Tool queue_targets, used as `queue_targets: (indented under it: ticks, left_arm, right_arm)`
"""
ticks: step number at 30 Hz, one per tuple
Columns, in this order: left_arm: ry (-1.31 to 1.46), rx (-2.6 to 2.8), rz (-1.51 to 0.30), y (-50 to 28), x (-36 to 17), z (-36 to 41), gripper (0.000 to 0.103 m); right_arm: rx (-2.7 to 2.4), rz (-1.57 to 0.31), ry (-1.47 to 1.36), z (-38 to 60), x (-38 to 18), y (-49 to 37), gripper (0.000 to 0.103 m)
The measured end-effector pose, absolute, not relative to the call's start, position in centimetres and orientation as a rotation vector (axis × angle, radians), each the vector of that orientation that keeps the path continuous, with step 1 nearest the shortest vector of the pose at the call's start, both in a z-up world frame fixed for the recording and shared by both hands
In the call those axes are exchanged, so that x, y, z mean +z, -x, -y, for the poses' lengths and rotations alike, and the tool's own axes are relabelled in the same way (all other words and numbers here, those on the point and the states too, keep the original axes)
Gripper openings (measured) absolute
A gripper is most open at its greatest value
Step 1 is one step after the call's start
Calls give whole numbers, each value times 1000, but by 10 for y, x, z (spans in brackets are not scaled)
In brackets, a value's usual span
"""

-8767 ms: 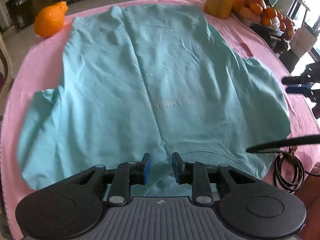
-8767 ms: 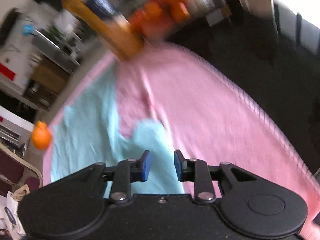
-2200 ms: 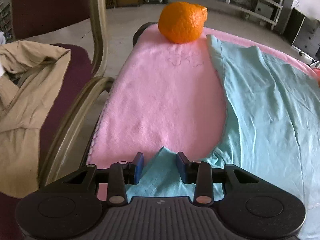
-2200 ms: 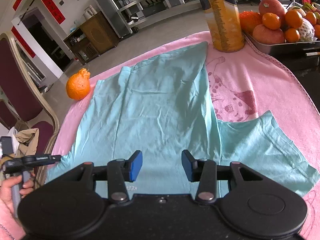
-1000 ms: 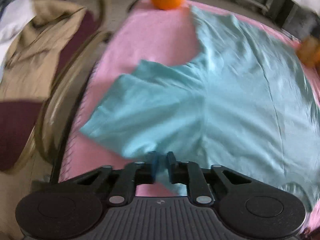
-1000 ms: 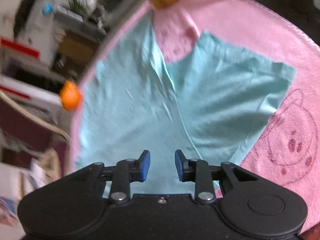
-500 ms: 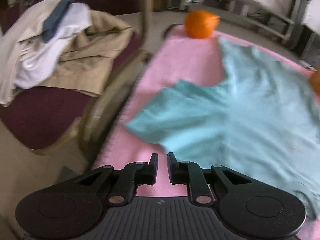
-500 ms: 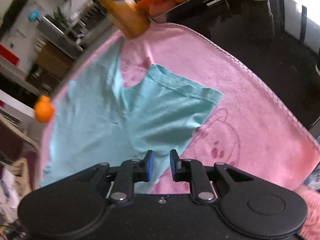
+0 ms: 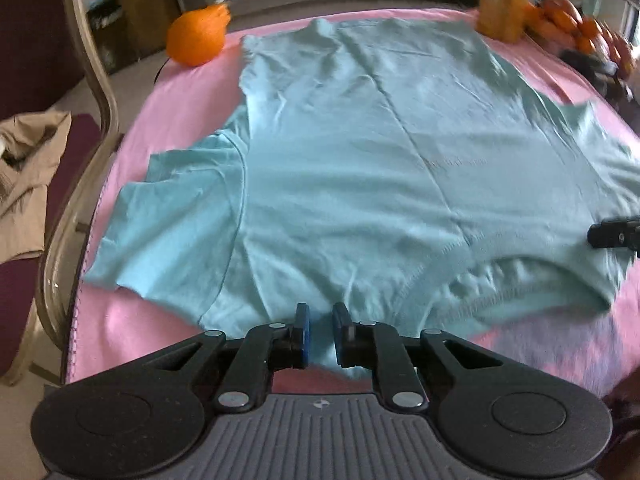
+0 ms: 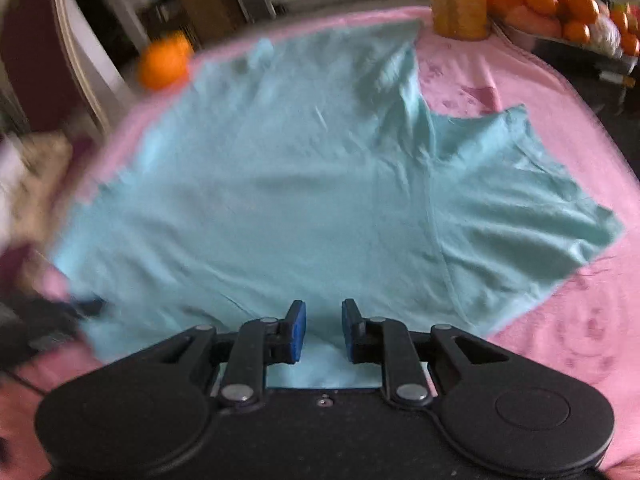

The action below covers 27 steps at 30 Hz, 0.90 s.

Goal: Fold clothes

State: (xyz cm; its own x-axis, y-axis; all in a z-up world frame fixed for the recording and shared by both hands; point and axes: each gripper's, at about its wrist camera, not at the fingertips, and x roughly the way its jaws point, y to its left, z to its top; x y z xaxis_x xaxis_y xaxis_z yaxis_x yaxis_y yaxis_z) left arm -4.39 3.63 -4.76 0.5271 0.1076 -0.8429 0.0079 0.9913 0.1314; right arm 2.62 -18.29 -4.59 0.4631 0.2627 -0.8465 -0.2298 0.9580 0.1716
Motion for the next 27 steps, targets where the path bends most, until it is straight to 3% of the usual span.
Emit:
queue_targets:
  ticks: [7,12,14,15,21,27]
  left_arm:
    - [-19,42,-1044,70,-38,-50,14]
    - [78,62,-961,64,-8,-67,15]
    - [96,64,-902,56,11,-74,17]
    - [113,64,-875,51,21,-79,23]
    - [143,91,-761,-7,72,-104,39]
    - [108,181,-768,-104,72,-120,48]
  right_arm:
    - [163,-1101,-80,219,-41,-6,19]
    - [147,-1085,-261,246,-29,-9,19]
    - [183,-1035,-334,251,-12,-13,20]
    - [207,-1009,-366,253,-1,-17,21]
    - [315,-830,-431,245,73,-55,37]
    - [295,-677,-406,229,100,-124,69]
